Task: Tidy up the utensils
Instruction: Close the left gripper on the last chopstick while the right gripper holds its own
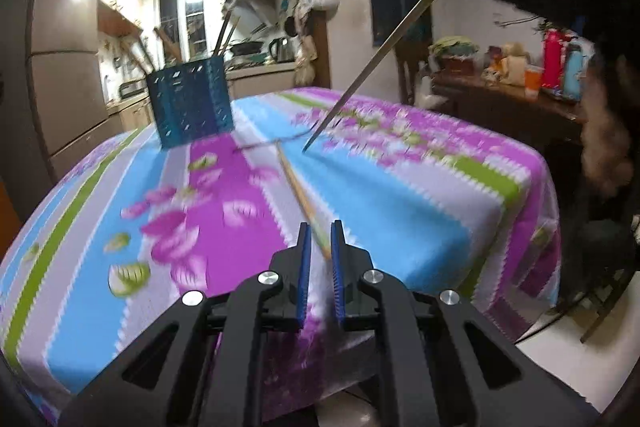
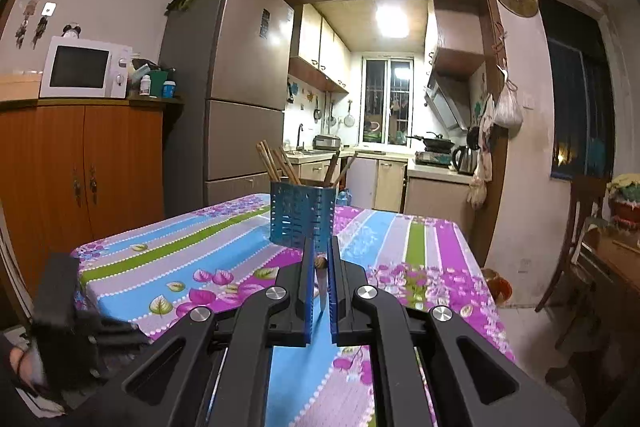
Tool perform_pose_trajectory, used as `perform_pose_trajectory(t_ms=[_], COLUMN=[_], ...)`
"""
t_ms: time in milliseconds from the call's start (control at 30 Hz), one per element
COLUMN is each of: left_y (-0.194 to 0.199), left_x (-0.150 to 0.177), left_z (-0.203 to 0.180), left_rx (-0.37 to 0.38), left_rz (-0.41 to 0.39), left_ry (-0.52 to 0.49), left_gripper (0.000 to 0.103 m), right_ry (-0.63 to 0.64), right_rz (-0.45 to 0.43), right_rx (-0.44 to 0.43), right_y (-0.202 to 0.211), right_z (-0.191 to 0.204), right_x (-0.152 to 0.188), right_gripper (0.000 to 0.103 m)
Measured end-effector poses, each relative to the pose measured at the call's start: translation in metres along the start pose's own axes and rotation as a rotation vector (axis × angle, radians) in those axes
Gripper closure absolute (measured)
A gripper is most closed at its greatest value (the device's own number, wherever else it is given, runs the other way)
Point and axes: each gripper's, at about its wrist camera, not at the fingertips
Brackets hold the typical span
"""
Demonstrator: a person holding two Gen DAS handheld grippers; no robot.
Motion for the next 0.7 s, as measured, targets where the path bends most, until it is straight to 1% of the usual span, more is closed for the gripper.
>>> perform_pose_trajectory(t_ms=[67, 100, 267, 300, 333, 367, 400, 467, 600, 667, 700], left_y=[-0.003, -0.006, -0.001, 0.0, 0.001, 0.002, 0.002, 0.001, -0.005, -0.006, -0.007], left_x=[0.004, 0.006, 0.003, 0.002, -0.001, -0.002, -0.002, -0.001, 0.002, 0.003, 0.003], left_z=[0.003, 0.003, -0.003, -0.004, -0.006, -0.007, -0.009, -0.012, -0.014, -0.015, -0.016], left_rx=[-0.021, -0.015, -0.016, -0.019, -0.022, -0.021, -0.016, -0.011, 0.001, 0.012, 0.021], left_rz=[-0.001, 0.011, -0.016, -0.02, -0.025, -0.028, -0.028, -0.027, -0.002, 0.002, 0.003], left_ry=[0.012, 0.015, -0.01, -0.009, -0.007, -0.005, -0.009, -0.014, -0.002, 0.003, 0.005], left_gripper=[0.094, 0.094, 0.093, 0.088, 0.079, 0.074, 0.066, 0.064, 0.064, 0.08, 0.091], right_ry=[-0.01, -0.013, -0.014, -0.015, -0.016, -0.017, -0.017, -0.019, -0.023, -0.023, -0.023], right_rz=[0.006, 0.01, 0.029, 0.031, 0.032, 0.033, 0.036, 0.041, 0.048, 0.05, 0.05], right_rx=[0.002, 0.002, -0.008, -0.01, -0.013, -0.014, -0.016, -0.018, -0.017, -0.016, -0.016], right_y=[0.001, 0.002, -0.003, -0.003, -0.004, -0.004, -0.004, -0.005, -0.005, -0.005, -0.005], right_z=[0.0, 0.0, 0.003, 0.004, 0.005, 0.005, 0.004, 0.004, 0.005, 0.005, 0.005], right_x=[0.003, 0.005, 0.009, 0.01, 0.01, 0.011, 0.012, 0.013, 0.015, 0.014, 0.014], right_gripper=[0.096, 0.096, 0.096, 0.096, 0.096, 0.096, 0.096, 0.096, 0.096, 0.096, 0.096])
Point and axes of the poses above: each gripper's, at about its wrist camera, not at the fingertips, and y roughly against the way its jaws point, z to its left, x to its underside, and after that the axes turned 14 degrees about -z, right-handed
